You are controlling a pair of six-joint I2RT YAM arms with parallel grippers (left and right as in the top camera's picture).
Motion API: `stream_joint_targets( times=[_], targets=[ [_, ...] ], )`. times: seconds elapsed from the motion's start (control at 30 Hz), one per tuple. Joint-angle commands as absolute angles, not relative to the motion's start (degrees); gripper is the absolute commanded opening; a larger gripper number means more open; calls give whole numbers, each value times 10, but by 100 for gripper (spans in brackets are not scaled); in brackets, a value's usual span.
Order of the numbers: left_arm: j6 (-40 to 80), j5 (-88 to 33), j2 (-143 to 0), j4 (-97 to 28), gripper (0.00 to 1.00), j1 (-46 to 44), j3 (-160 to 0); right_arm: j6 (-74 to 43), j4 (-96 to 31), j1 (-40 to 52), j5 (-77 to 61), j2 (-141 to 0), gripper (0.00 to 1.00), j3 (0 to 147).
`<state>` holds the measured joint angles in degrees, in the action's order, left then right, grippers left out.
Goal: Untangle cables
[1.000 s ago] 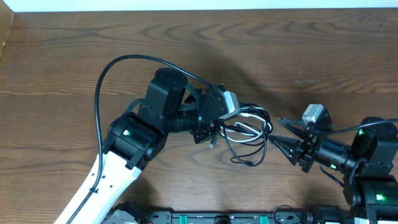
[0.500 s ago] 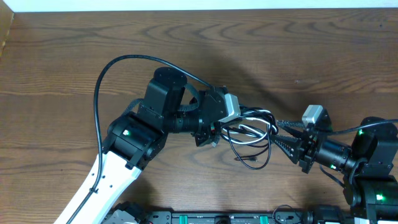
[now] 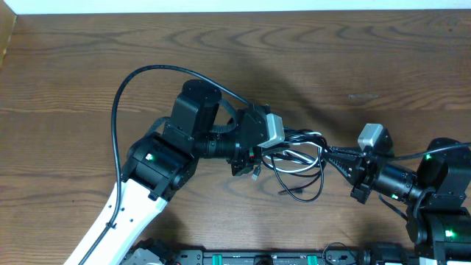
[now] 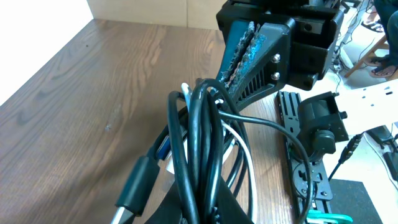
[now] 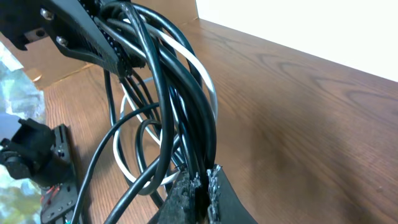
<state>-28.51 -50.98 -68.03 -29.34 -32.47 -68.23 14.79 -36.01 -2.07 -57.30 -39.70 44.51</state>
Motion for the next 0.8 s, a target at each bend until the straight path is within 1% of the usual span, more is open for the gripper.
stream_joint_targets(
  times=[0.0,0.07,0.13,0.2,0.27,0.3,0.33,0.37,0.5,0.77],
  targets=[
    [-282,-536,-677,-288,7,-326,-698,151,-360,-22,-578,-398,5,453],
    [-282,-536,-677,-288,8,-326,-698,151,-360,-22,-578,-398,18,453],
    [-282,-537,-677,-288,7,-326,-698,151,-360,-22,-578,-398,29,453],
    [-282,-552,-677,-288,8,-326,-698,151,-359,-22,-578,-398,35,453],
    [-282,-569,-677,-286,8,-326,-698,151,-358,-22,-578,-398,37,453],
    [-282,-570,-677,-286,8,-326,-698,151,-357,-22,-578,-398,36,453],
    [-282,-570,-677,-286,8,-326,-698,151,-355,-22,-578,-398,28,453],
    [-282,-570,-677,-286,8,-326,-698,151,-355,-22,-578,-398,24,453],
    [-283,-569,-677,-286,7,-326,-698,151,-356,-22,-578,-398,1,453],
    [-282,-467,-677,-286,7,-326,-697,151,-366,-22,-578,-398,1,453]
  ],
)
